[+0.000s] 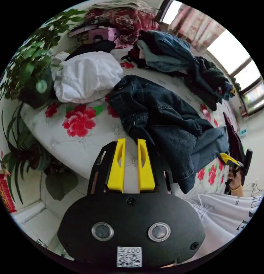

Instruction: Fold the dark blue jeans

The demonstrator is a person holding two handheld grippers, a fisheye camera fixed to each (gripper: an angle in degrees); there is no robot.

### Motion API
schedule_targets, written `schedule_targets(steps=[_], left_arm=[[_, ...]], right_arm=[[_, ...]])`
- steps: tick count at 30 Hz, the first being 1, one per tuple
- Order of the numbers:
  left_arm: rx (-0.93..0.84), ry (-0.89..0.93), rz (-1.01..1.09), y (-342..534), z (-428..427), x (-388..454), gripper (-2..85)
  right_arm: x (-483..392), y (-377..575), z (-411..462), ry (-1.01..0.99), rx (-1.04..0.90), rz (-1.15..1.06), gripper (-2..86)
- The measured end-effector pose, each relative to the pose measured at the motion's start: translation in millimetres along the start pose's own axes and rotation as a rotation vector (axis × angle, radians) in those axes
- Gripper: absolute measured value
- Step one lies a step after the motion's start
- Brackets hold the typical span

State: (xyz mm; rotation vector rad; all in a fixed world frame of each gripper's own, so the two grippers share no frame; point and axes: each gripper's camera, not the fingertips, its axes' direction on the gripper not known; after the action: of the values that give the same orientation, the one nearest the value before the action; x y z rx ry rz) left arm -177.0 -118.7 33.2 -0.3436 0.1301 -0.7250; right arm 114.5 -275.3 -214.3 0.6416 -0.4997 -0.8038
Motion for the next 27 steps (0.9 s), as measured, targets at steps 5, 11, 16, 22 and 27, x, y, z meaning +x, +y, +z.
schedule_targets(steps=[5,11,16,22,27], left_arm=[[-0.092,0.288,-0.189,48.1,20.4,-40.2,10.8],[-0.179,0.249,-0.082,29.7,40.9,-7.8,7.3],[-0.249,0.219,-0.079,-1.8,44.2,2.8,-0.5],[-0.127,0.246,-0.031,-34.9,-7.6,3.7,-0.9],[0.129,0.302,-0.016,-46.1,-106.7,-25.0,-1.0]], right_arm=[[172.9,66.2,-156.4,0.232,0.418,0.555,9.7],[281.8,58.0,-211.8,0.318,0.375,0.722,9.1],[302.4,27.7,-215.1,0.344,0.269,0.671,1.6],[258.6,27.6,-299.4,0.202,0.528,0.459,0.0],[194.0,78.3,-386.2,0.122,0.771,0.286,-0.1]])
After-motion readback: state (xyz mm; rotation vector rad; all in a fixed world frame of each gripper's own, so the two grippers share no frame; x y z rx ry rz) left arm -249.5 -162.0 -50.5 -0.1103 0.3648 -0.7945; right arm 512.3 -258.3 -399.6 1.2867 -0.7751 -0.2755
